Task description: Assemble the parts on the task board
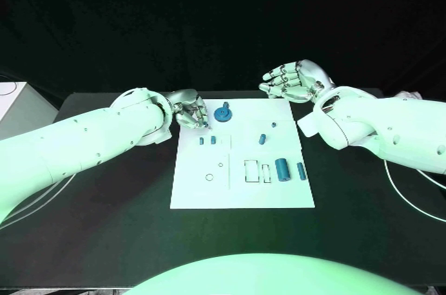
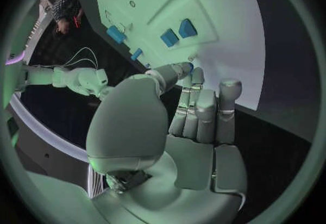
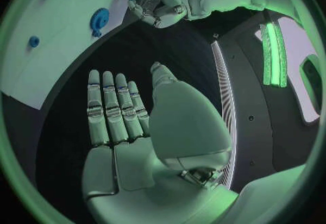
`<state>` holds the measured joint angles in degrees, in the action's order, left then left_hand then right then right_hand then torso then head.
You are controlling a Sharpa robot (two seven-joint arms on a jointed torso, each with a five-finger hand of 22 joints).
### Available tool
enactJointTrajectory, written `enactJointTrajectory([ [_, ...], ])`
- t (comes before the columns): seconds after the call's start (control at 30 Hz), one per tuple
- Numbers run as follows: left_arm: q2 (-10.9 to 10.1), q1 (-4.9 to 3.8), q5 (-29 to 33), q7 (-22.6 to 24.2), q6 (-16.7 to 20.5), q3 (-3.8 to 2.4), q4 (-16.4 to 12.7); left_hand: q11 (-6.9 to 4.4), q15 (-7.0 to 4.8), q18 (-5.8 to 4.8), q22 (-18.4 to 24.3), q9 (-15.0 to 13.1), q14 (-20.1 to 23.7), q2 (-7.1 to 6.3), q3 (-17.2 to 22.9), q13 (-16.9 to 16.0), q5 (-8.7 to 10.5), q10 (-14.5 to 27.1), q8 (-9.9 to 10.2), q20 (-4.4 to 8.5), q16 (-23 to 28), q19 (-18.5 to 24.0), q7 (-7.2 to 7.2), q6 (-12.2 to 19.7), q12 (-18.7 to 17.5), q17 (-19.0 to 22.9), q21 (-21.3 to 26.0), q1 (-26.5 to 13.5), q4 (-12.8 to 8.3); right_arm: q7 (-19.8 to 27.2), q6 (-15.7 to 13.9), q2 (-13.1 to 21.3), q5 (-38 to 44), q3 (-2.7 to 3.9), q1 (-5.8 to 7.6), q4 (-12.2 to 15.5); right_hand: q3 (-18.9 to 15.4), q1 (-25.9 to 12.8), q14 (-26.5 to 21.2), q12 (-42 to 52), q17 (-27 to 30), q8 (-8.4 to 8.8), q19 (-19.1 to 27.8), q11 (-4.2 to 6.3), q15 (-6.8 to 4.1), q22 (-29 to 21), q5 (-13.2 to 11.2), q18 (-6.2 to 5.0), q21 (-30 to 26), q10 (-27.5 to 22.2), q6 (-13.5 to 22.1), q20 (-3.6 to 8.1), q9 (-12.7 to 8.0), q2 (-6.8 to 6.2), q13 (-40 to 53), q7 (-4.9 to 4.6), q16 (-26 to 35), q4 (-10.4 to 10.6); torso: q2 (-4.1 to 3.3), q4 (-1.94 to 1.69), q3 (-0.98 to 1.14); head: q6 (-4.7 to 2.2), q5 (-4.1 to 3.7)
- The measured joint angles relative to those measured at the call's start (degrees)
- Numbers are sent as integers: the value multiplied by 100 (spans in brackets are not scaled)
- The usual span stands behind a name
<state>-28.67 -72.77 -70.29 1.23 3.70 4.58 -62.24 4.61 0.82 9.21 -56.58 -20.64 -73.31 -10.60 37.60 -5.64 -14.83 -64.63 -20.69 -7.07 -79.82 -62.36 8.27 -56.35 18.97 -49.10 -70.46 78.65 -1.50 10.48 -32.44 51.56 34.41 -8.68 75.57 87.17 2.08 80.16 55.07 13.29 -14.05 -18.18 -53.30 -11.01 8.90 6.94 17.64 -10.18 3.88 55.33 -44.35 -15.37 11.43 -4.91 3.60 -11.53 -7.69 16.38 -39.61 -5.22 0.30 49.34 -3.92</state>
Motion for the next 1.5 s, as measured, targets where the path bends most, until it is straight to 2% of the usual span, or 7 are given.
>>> enactJointTrajectory([
  [0.43,142,4,-59,-115,-34,40,114,0,0,1,0,-11,0,0,0,-6,0,0,32,0,0,0,1,3,-22,-1,0,-61,0,-1,0,-7,0,0,0,-2,0,0,0,0,0,0,0,-16,0,0,0,0,0,16,0,0,0,0,0,0,0,0,-3,7,10,9,-3],
  [0.83,234,9,-72,-158,-87,73,233,0,0,1,5,-10,0,-1,0,-5,1,0,33,0,0,0,-11,-7,-21,-1,0,-60,0,-1,2,-14,1,0,0,-2,16,0,0,-31,30,0,0,4,0,-26,0,0,0,37,-20,0,-6,0,0,20,35,-16,0,3,7,9,-8],
  [1.5,389,14,-80,-173,-165,88,383,1,0,2,19,-13,1,-23,-1,-10,7,1,10,0,0,0,-12,-8,-50,10,0,-82,-1,-2,6,-26,1,0,0,-4,16,0,0,-31,30,0,0,5,0,-26,0,0,0,37,-20,0,-6,0,0,20,35,-16,-3,7,8,14,-29],
])
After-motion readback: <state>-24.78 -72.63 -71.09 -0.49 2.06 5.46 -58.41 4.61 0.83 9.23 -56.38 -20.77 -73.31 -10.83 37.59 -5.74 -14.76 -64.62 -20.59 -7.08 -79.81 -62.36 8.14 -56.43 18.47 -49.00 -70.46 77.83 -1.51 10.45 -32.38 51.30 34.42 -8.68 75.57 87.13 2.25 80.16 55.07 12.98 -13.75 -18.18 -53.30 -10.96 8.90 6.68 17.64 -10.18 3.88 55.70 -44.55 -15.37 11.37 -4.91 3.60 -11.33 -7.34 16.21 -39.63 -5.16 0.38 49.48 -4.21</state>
